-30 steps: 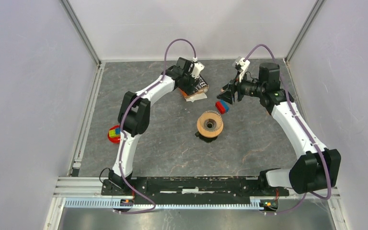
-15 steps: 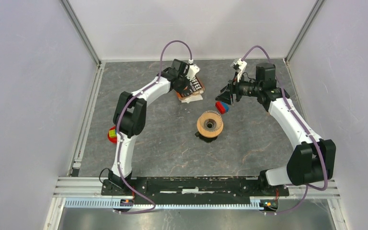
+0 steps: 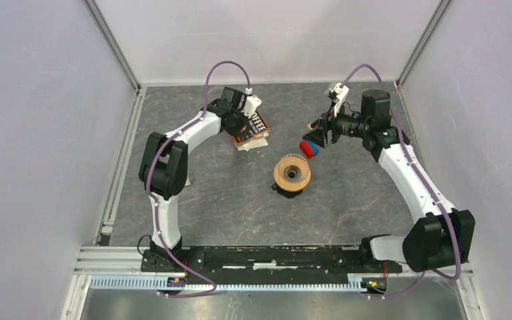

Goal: Place the coffee filter in the dripper

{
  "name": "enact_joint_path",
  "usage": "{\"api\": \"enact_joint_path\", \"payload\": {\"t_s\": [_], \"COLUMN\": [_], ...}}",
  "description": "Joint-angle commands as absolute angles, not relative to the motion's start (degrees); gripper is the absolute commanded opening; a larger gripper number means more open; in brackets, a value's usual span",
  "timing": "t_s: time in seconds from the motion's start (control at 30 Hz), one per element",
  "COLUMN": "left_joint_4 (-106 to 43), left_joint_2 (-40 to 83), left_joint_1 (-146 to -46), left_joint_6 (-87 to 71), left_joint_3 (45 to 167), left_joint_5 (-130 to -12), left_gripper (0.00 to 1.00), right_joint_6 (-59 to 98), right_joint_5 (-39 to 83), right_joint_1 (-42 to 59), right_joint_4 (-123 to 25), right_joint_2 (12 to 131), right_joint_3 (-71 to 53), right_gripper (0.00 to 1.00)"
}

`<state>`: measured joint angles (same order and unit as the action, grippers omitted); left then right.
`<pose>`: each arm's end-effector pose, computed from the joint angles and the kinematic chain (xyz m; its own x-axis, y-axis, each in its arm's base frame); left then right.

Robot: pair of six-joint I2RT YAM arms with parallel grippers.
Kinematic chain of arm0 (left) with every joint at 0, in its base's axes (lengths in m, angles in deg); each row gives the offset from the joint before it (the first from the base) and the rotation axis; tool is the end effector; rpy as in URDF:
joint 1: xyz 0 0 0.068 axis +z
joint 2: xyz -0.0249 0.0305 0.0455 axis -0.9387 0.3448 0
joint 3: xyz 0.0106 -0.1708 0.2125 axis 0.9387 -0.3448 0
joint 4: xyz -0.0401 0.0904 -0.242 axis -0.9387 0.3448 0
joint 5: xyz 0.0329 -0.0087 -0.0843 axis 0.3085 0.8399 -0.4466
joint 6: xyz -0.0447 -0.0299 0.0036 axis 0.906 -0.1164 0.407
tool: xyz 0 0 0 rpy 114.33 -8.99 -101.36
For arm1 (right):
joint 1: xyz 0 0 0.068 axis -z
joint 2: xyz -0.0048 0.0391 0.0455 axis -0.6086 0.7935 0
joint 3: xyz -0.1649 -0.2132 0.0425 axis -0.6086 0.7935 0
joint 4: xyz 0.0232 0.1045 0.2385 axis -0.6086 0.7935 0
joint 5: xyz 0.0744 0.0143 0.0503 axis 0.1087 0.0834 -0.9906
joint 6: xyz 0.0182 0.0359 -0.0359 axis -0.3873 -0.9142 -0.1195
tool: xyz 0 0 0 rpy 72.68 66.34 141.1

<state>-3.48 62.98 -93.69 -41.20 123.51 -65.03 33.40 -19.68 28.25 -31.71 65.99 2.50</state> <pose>0.4114 -0.1834 0.2055 -0.5164 0.6338 -0.5758 0.6634 0.7213 0.1990 0.2819 0.0730 0.3330 -0.3837 -0.1414 -0.9126 -0.8088 0.5284 0.2581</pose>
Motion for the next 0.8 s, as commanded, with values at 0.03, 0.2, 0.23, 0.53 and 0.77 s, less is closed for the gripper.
{"api": "enact_joint_path", "payload": {"t_s": [0.03,0.2,0.23,0.53,0.77], "left_joint_4": [-2.04,-1.3,-1.17,-3.79,-2.16], "left_joint_2": [59.71,58.77,57.73,48.8,57.47], "left_joint_1": [-93.08,-91.3,-90.67,-90.98,-88.64], "left_joint_6": [-43.32,-41.11,-39.94,-38.91,-34.34], "left_joint_3": [122.13,123.36,123.31,116.8,126.61], "left_joint_5": [-65.52,-65.91,-67.34,-74.7,-75.1], "left_gripper": [0.06,0.18,0.24,0.89,0.93], "right_joint_6": [33.84,34.39,34.56,34.79,35.73], "right_joint_5": [-19.86,-19.2,-18.86,-18.41,-16.29], "right_joint_1": [28.44,28.44,28.48,28.44,28.42], "right_joint_4": [-33.23,-31.88,-31.48,-31.25,-31.39], "right_joint_2": [65.2,65.51,65.51,64.91,62.65], "right_joint_3": [2.96,1.55,1.04,1.31,2.93], "right_gripper": [0.66,0.66,0.67,0.67,0.67]}}
